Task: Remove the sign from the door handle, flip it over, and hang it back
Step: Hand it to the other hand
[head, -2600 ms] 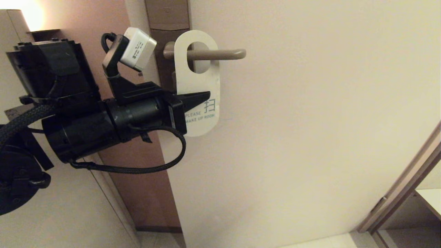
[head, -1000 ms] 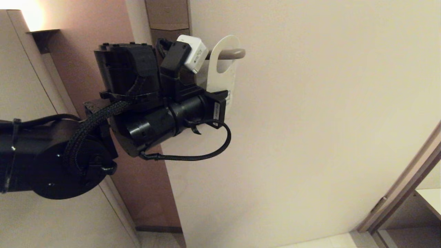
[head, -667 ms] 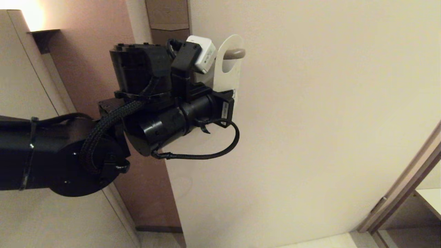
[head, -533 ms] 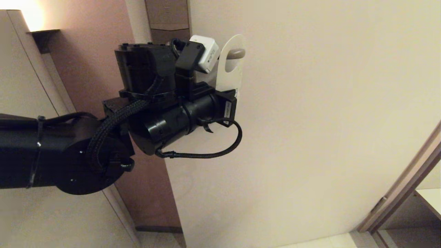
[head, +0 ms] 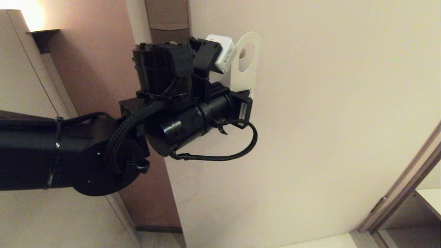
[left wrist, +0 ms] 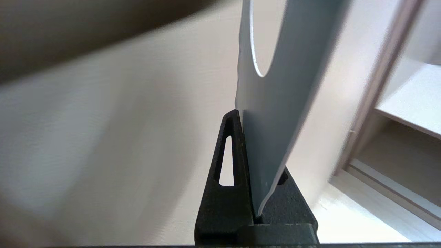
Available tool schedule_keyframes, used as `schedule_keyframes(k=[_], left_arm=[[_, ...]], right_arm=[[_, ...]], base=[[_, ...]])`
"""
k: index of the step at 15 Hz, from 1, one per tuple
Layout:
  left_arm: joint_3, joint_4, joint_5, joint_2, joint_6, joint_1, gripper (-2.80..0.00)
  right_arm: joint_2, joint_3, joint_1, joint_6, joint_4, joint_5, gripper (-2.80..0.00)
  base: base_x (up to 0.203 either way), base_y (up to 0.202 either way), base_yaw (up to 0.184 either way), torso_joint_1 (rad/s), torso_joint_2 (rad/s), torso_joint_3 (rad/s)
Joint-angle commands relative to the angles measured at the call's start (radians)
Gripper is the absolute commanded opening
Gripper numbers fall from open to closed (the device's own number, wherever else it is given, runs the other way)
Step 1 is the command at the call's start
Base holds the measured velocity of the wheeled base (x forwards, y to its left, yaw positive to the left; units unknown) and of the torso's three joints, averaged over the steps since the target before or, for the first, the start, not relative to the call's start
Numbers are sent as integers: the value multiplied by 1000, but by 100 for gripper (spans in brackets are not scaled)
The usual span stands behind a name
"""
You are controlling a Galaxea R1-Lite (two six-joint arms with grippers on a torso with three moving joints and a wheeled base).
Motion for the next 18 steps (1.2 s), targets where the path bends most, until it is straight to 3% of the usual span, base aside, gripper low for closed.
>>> schedule_keyframes(k=[1, 9, 14, 18], left_arm=[[1, -4, 1, 1, 1, -31, -280], [81, -5, -29, -61, -6, -136, -280], [205, -4, -265, -174, -17, -128, -280], [236, -8, -476, -201, -96, -96, -280]], right_arm=[[1, 0, 0, -1, -1, 0, -280], [1, 0, 0, -1, 0, 0, -280], [1, 0, 0, -1, 0, 0, -280], [1, 0, 0, -1, 0, 0, -280]], base=[[0, 0, 0, 0, 0, 0], [0, 0, 0, 0, 0, 0], [0, 0, 0, 0, 0, 0], [0, 0, 0, 0, 0, 0]])
